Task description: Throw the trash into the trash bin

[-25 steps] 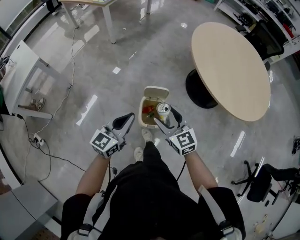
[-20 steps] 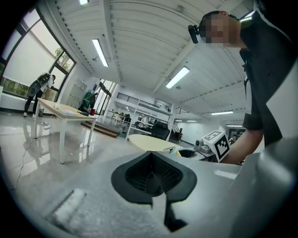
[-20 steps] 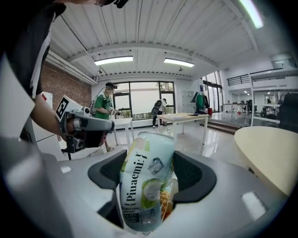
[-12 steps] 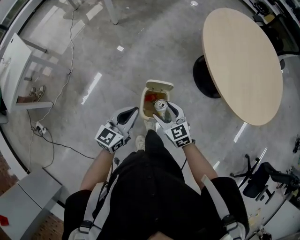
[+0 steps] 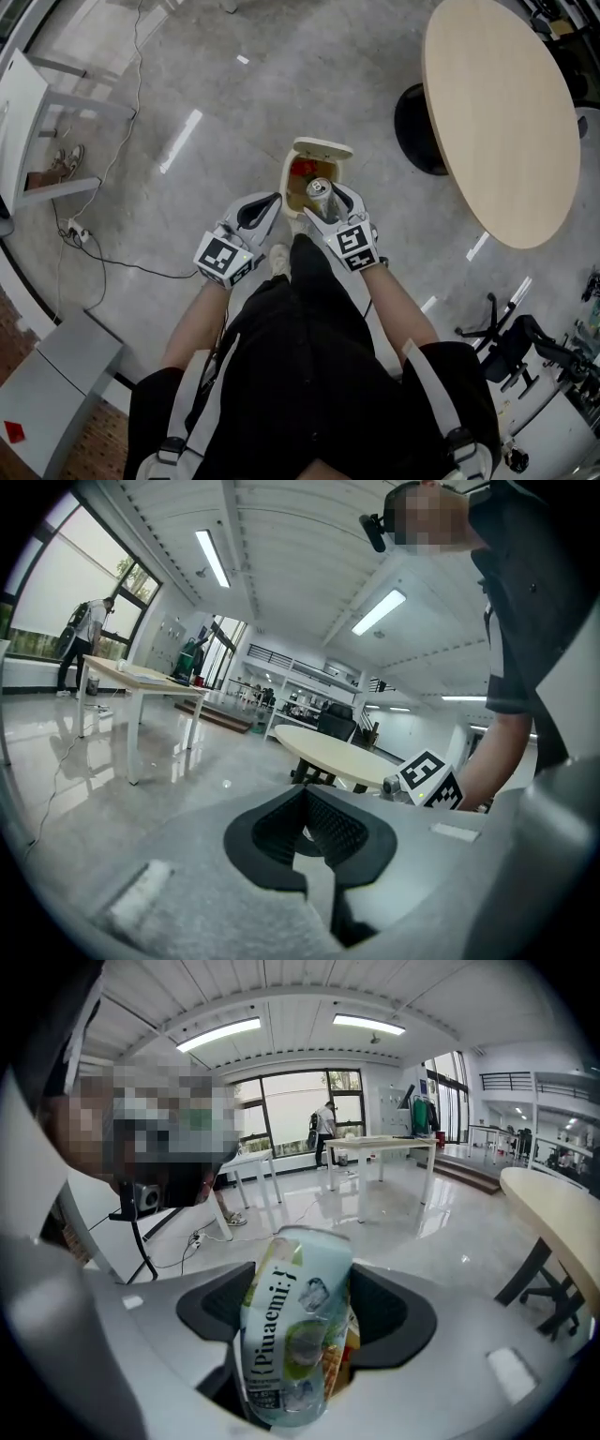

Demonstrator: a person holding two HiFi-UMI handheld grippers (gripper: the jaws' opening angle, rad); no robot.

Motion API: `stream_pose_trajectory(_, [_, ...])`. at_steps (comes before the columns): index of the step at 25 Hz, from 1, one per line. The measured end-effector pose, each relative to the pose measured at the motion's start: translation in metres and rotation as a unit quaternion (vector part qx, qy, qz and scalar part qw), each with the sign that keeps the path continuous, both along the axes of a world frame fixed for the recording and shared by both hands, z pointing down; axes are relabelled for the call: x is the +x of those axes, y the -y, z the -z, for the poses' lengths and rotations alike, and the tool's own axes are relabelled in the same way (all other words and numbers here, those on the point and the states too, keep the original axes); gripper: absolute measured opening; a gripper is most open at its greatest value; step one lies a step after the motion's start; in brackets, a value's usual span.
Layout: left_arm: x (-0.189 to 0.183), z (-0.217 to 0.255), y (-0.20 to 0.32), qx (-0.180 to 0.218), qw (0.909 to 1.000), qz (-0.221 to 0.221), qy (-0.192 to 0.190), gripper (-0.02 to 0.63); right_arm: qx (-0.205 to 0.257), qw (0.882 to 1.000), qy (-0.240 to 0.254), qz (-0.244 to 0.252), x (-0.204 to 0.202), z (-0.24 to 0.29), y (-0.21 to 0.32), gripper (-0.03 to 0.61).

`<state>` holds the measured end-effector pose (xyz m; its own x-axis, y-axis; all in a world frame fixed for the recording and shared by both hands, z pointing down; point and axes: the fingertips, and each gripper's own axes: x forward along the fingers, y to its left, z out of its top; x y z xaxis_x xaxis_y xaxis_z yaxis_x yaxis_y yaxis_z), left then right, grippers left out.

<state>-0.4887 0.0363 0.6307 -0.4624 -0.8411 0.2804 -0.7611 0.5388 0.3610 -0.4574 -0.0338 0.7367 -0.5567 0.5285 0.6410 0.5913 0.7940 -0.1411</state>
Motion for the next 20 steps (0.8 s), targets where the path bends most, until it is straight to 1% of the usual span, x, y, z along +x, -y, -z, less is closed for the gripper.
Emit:
stream_pose_trajectory(3, [-0.002,-0.011,0.001,-0.011,0.9999,0.007,-0.008,0.000,0.001,1.000,-0.012,-0.002,0.000,-0.011,0.002,0.321])
stream_pose_trajectory(10, [0.012,-0.019,-0.001,-0.014,0.9995,0.010,-0.025,0.000,-0.012,1.000,-0.021,0.002,0.008,-0.019,-0.002,0.326])
stream_pose_trajectory(12, [0.013,-0.021,-0.002,-0.015,0.9994,0.010,-0.029,0.000,-0.015,0.999,-0.035,0.006,0.010,-0.026,-0.002,0.390])
stream_pose_trajectory(14, [0.013,-0.020,-0.003,-0.015,0.9993,0.012,-0.031,0.000,-0.013,0.999,-0.039,0.008,0.012,-0.027,0.002,0.394])
stream_pose_trajectory(15, [0.012,-0.018,-0.005,-0.015,0.9993,0.014,-0.030,0.000,-0.012,0.999,-0.036,0.006,0.011,-0.026,0.005,0.385])
stream_pose_trajectory(17, [0.009,-0.015,-0.010,-0.016,0.9993,0.021,-0.027,0.000,-0.008,1.000,-0.026,-0.007,0.007,-0.022,0.013,0.321])
stream_pose_trajectory(20, [0.005,-0.008,-0.018,-0.013,0.9992,0.033,-0.021,0.000,-0.003,0.999,-0.012,-0.037,-0.002,-0.016,0.032,0.254])
